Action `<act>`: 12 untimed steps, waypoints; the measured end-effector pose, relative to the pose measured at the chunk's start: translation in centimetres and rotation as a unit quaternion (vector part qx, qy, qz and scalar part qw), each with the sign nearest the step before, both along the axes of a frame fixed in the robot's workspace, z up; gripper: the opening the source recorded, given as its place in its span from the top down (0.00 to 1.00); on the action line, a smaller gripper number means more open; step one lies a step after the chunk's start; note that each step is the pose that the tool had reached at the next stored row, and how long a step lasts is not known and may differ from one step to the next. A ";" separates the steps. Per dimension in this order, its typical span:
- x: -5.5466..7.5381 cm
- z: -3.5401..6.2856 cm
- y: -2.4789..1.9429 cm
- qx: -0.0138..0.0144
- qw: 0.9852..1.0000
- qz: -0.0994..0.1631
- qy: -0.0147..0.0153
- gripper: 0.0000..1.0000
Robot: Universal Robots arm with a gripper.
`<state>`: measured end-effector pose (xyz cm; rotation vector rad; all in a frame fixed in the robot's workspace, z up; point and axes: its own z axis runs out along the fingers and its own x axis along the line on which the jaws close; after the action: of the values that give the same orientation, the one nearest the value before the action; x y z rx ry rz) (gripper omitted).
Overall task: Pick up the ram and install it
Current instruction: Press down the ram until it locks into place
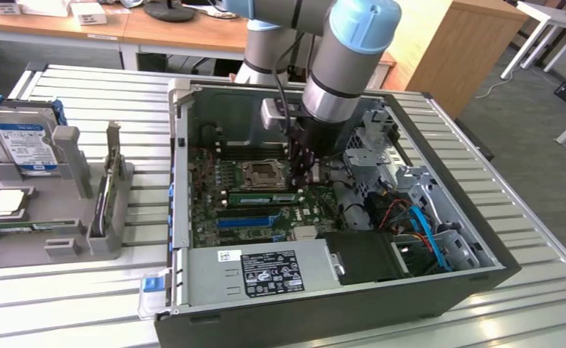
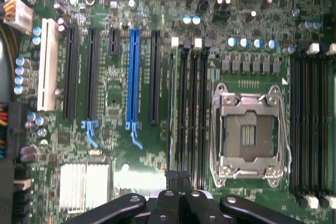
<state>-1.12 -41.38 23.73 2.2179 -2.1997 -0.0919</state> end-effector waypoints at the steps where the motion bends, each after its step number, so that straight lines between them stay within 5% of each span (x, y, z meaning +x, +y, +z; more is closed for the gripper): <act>1: -0.2 0.00 0.00 0.000 1.000 0.000 0.000 0.89; 12: -3.2 -0.01 0.01 0.000 1.000 0.000 -0.003 0.89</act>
<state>-4.32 -41.37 23.72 2.2209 -2.2026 -0.0861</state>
